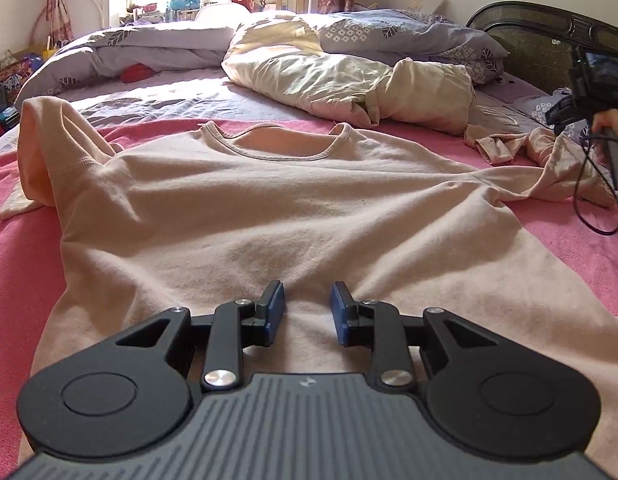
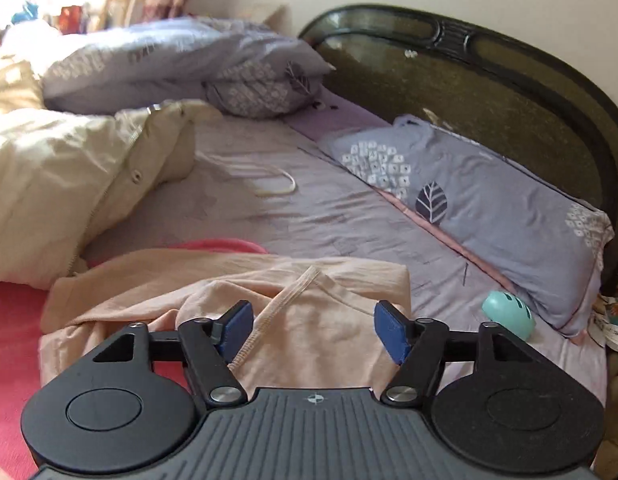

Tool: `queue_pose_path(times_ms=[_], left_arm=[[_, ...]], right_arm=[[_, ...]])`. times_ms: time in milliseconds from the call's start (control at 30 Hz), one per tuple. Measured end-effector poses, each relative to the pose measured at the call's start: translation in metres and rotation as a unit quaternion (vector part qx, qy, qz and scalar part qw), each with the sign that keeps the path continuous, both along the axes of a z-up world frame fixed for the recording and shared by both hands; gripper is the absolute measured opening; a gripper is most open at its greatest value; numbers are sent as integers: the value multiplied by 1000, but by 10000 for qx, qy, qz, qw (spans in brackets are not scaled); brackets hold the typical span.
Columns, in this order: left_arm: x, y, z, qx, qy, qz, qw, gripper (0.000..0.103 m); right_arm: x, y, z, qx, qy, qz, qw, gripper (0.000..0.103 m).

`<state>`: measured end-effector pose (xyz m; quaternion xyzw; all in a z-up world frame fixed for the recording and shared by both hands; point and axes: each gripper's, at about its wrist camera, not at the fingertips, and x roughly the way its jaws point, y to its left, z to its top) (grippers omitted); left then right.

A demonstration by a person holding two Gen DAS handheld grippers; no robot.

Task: Fold clothes

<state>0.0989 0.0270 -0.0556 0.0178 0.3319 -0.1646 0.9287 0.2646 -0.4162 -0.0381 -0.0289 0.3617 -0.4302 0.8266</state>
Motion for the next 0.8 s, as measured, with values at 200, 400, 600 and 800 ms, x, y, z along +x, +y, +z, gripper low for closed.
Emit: queue_pose_path(times_ms=[200,400,600,800], left_arm=[[3,8,-2,-299,69,35,9995,37],[3,8,-2,-303,71,40,9995,37],[2,5,-2,-228,53,40,9997,37],[1,1,-1,-99,22,38,9999,37]], right_arm=[[-33,-29,11,1072,-914,-223,9898,12],[-158,-47,64,1535,-2289,280,9609,10],[-271,-50,36,1741,-1157,-1,9779,12],[-308,-41,22,1450,-765,-192,9863,29]])
